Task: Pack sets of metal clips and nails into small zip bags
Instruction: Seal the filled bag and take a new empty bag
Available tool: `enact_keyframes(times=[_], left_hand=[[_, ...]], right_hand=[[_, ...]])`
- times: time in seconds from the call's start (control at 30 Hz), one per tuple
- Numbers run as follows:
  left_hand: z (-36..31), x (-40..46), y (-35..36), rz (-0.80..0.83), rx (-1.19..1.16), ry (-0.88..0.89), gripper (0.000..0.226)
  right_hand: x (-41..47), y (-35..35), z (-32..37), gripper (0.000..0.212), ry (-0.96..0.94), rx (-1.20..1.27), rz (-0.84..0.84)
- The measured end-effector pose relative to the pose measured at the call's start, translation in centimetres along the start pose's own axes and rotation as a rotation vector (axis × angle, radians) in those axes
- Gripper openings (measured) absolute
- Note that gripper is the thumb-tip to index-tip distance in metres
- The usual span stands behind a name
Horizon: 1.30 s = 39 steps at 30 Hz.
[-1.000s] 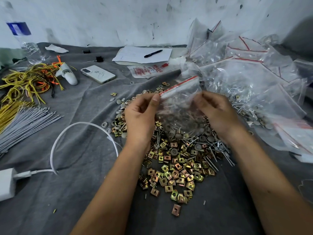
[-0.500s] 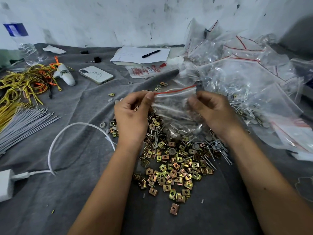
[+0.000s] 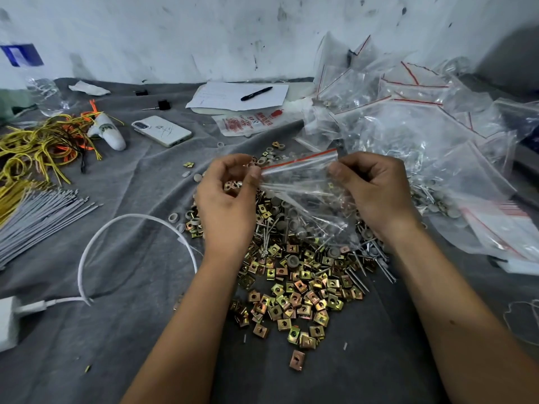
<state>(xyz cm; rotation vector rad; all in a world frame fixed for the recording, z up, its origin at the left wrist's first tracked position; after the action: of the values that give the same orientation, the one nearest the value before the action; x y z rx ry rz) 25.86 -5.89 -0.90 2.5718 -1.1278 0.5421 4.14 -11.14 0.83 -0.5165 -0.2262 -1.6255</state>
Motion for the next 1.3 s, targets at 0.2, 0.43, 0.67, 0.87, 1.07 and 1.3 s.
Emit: enact_keyframes(times=[0.2,0.43,0.67,0.87,1.07,1.3], left_hand=[[-1.0,-0.7,0.6,0.045,0.424,0.573,0.03],[-0.8,-0.9,0.7,0.198,0.289,0.477,0.026],[-0.8,-0.8,0.7,0.255,0.283,0.42,0.022],[-0.8,-0.8,0.6,0.199,0.115,0.296,0.007],[-0.6,-1.2,1.2,0.251,0.24,0.517,0.005],[-0.2,-1.6,1.4,0.322,0.286,0.565,0.007]], right_hand=[[-1.3,2.1,1.3,0.01,-0.398,-0.305,0.16],[-1.4,2.1,1.7,0.009,-0.453,-0.291,0.171],[-1.2,1.8,1.5,0.009,-0.42,-0.271,0.171],[-1.2,1.7,1.3,0.006,-0.356,-0.231,0.185],[-1.2,1.8,1.2,0.02,-0.388,-0.253,0.14],[-1.1,2.1,1.0,0.011,-0.561,-0.351,0.119]])
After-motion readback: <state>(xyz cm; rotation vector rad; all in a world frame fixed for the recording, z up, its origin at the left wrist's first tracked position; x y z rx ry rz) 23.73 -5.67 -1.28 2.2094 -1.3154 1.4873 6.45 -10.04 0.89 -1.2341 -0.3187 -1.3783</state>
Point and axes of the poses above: each hand's wrist, its own x-axis towards the middle knuckle, its own y-axis out of the palm, z = x × y, the point moved 1 cm from there along x, towards the middle knuckle, and after that the axes turned 10 degrees about -z, right-handed, at the moved point
